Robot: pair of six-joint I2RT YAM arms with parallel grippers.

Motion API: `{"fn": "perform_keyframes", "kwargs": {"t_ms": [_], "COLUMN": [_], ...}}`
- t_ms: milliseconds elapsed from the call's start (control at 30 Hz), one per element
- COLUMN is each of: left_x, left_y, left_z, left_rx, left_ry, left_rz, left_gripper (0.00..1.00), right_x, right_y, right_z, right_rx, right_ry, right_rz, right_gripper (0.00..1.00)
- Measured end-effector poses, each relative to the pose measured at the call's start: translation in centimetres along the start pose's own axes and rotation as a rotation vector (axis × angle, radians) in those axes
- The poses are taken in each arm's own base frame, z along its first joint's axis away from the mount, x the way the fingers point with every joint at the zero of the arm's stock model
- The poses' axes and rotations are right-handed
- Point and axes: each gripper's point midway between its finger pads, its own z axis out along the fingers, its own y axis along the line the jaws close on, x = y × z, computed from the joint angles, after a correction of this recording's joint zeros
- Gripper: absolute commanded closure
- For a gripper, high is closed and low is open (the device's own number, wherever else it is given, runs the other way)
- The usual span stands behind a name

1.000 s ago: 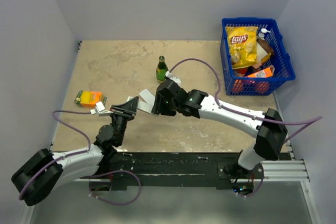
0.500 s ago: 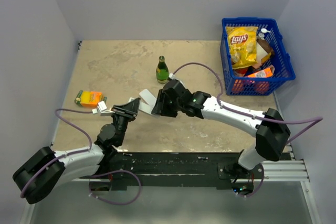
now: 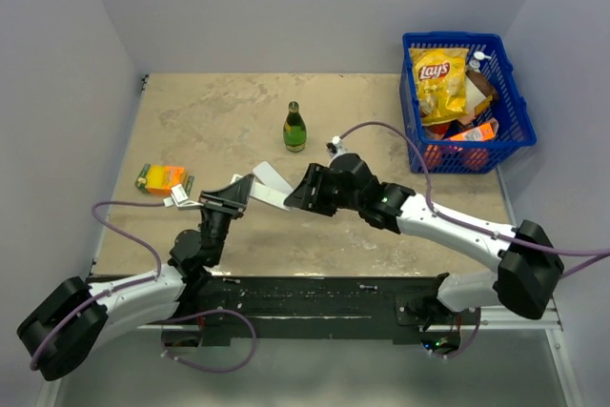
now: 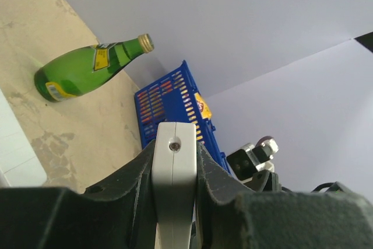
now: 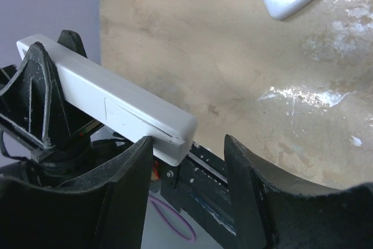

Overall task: Load the batteries into the remote control
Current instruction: Load the battery cover into the remote control.

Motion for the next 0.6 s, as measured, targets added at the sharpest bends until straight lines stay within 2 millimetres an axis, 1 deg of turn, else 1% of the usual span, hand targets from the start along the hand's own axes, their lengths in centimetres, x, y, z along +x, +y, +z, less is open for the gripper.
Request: {"fn": "perform_keyframes", "kwargs": {"t_ms": [133,267,333,400,467,600], "left_x": [-0.9,-1.3,-1.3,-1.4,-1.4,-1.3], "left_y": [-1.5,-2.3,-2.7,-4.0,-4.8,-5.4], "left_z": [-0.1,-0.2,-0.3,-0.5,-0.7,-0.8], "left_rx": [0.046,0.070,0.084,0.129,0.160,0.185], "left_ry": [-0.025,-0.034,-0.031,-0.021,-0.014,-0.001], "left_rz": [-0.033,-0.052,-0.082,-0.127,-0.149,-0.166], "left_gripper": [1.00,1.00,1.00,1.00,1.00,1.00], "right_x": [-0.5,-1.0,-1.1,-0.9,-0.5,-0.5], "right_y": [0.0,0.0,-0.5,-1.3,-2.1,-2.1], "right_z": [-1.3,-2.2,-2.2,-1.8,-1.5,-1.9], "right_rx": [-0.098,-0.205,-0.233,-0.256,-0.265,-0.284], "right_ry": [-0.035,-0.059,-0.067,-0.061,-0.048,-0.047], "right_rz": [0.008,0.013,0.013,0.016,0.019,-0.044], "right_gripper": [0.46,0.46,0.46,0.46,0.45,0.40]}}
